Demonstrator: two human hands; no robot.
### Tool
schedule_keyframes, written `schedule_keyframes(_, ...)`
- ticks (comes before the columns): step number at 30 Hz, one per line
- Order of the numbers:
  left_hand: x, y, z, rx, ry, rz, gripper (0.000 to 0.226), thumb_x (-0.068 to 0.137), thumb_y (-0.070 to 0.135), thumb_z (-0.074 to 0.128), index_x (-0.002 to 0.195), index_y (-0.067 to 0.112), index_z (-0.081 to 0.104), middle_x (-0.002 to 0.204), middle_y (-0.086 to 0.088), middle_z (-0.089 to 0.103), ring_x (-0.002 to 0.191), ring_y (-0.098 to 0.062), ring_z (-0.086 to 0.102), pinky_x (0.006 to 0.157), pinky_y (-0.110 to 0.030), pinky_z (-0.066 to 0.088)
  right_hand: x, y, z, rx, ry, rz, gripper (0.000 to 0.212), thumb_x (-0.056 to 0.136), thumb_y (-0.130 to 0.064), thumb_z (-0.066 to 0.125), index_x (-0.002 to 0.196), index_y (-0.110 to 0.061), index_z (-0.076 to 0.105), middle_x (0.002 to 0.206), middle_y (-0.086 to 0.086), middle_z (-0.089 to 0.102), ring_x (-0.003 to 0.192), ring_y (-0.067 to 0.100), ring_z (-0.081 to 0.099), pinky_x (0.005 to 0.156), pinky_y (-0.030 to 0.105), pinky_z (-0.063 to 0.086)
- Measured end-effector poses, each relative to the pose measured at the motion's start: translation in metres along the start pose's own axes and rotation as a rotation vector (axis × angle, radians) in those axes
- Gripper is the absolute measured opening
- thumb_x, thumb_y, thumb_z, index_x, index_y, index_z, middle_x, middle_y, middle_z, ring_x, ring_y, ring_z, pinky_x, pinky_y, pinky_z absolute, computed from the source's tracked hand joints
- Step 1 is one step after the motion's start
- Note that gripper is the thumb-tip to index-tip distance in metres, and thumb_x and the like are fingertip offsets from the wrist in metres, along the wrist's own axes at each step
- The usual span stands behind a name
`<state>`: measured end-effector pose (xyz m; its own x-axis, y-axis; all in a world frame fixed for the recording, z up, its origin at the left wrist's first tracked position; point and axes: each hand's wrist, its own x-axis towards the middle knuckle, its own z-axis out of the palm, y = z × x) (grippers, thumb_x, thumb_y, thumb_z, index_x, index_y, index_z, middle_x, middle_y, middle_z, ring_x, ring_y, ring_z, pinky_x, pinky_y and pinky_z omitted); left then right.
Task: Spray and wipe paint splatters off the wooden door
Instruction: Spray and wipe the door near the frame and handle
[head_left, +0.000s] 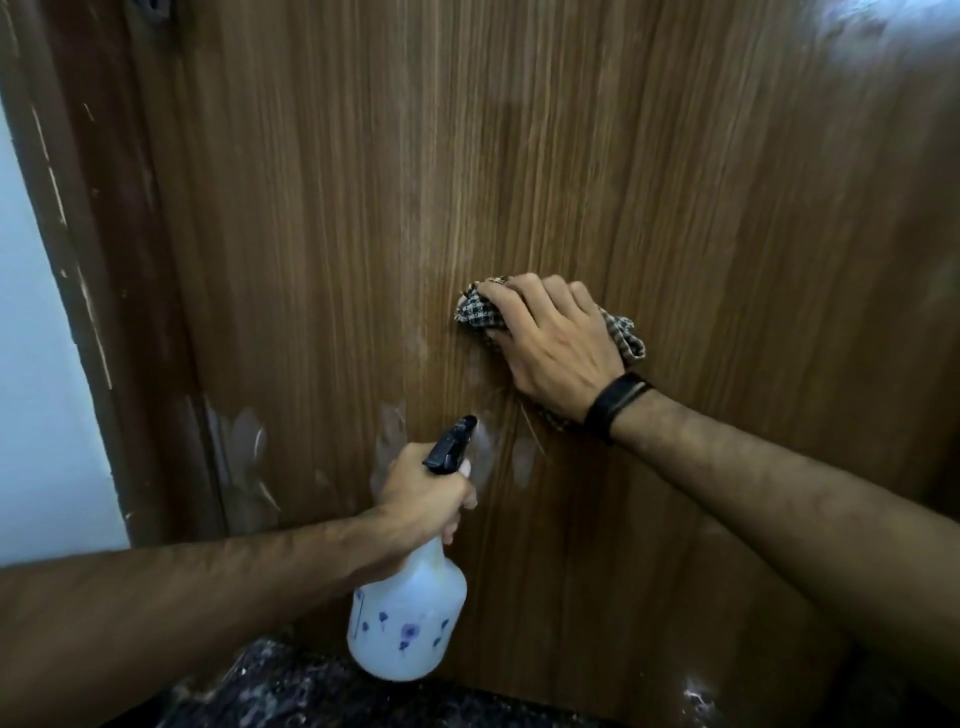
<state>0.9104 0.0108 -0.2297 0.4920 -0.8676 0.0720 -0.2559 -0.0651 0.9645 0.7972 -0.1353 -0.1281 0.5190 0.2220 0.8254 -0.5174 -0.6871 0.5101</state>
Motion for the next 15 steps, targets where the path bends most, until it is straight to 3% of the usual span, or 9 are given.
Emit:
schedule_keyframes(4,0.004,-0.004,0.000,-0.075,0.015,-0.003,0.022,0.084,-0.007,0.064,0.095,0.011,0.062,0.071,-0.007,0.058,0.048,-0.013,0.052,0.053,-0.030,0.047,-0.014,-0.005,0.008,0.043,-0.017,-0.095,0.040,0.097,-0.028,0.055,0.132,-0.009,0.055,0.115,0.011,0.061,0.090,0.026,0.052,0.078,0.037,0.038)
schedule_keyframes(9,-0.005,-0.013,0.000,-0.059,-0.003,-0.011,0.019,0.082,-0.010,0.063,0.093,0.005,0.063,0.071,-0.009,0.058,0.048,-0.015,0.052,0.051,-0.032,0.047,-0.059,-0.020,0.011,0.066,-0.199,-0.321,0.052,0.085,-0.025,0.062,0.133,-0.007,0.055,0.114,0.011,0.061,0.094,0.023,0.047,0.083,0.034,0.035)
schedule_keyframes(12,-0.011,-0.020,0.000,-0.041,-0.029,-0.012,0.020,0.083,-0.011,0.062,0.096,0.003,0.063,0.072,-0.009,0.059,0.051,-0.015,0.054,0.052,-0.030,0.048,-0.051,-0.019,0.008,0.083,-0.178,-0.228,0.047,0.091,-0.028,0.056,0.134,-0.009,0.052,0.114,0.010,0.059,0.091,0.023,0.047,0.078,0.034,0.033)
schedule_keyframes(15,-0.008,-0.025,-0.002,-0.046,-0.047,0.000,0.021,0.081,-0.013,0.062,0.091,0.006,0.062,0.072,-0.009,0.060,0.051,-0.017,0.055,0.050,-0.031,0.047,-0.022,-0.013,0.003,0.096,-0.076,-0.001,0.041,0.097,-0.029,0.050,0.133,-0.009,0.052,0.112,0.011,0.059,0.087,0.025,0.049,0.074,0.036,0.036)
